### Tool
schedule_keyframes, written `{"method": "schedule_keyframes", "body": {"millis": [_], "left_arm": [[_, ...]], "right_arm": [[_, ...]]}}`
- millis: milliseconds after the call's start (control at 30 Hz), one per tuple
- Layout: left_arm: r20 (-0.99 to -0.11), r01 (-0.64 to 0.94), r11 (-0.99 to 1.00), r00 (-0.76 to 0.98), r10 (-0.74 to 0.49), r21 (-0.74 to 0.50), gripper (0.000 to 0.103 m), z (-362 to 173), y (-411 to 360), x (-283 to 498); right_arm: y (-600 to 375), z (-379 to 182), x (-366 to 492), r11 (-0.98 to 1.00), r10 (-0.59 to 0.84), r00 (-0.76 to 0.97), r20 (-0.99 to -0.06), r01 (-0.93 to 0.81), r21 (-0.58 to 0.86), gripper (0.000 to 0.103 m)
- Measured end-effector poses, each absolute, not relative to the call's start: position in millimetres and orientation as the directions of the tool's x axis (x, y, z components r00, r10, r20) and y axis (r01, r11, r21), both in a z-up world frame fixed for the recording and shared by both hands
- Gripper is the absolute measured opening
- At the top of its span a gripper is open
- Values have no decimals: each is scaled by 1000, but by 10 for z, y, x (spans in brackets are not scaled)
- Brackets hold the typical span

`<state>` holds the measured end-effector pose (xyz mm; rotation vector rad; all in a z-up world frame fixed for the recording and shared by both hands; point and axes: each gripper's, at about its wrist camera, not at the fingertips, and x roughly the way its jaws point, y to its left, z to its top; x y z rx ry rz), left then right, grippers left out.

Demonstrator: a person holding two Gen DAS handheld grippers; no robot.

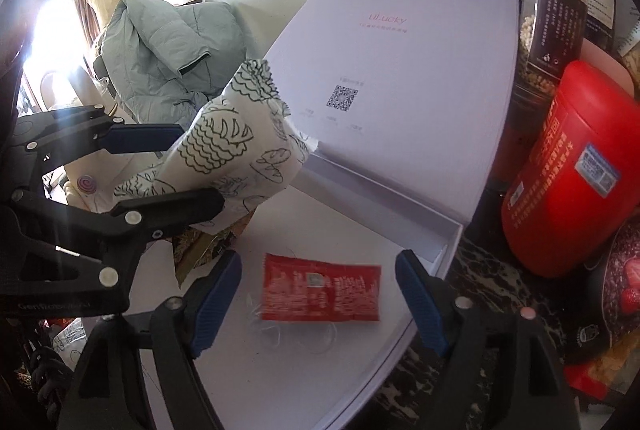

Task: Organize objects
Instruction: 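Lower the pastry bag into the box and open the left gripper while the right releases the packet inside, then withdraw both open tools back from the lavender box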

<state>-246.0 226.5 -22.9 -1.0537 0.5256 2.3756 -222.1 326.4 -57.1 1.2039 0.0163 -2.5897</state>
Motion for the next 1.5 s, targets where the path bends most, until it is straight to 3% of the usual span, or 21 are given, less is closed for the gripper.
{"method": "schedule_keyframes", "body": {"millis": [167, 533, 667, 1033, 1500], "left_arm": [[-741, -527, -834, -625, 248, 166, 76, -107, 2170, -2414], [-713, -500, -853, -653, 257, 151, 79, 133, 2011, -2235], [-696, -493, -859, -666, 270, 139, 87, 231, 1951, -2114], [-687, -434, -899, -668, 285, 49, 88, 498, 1683, -1837], [-619, -393, -918, -735, 277, 56, 94, 917, 1166, -1252]], "right_arm": [[3269, -520, -2147, -963, -244, -623, -743, 244, 112, 87], [3248, -297, -1871, -973, -216, -660, -720, 203, 105, 87], [3267, -177, -1735, -979, -190, -676, -712, 186, 84, 87], [3211, 183, -1327, -989, -131, -718, -683, 143, 40, 87], [2828, 648, -737, -991, -102, -770, -630, 132, -1, 87]]}}
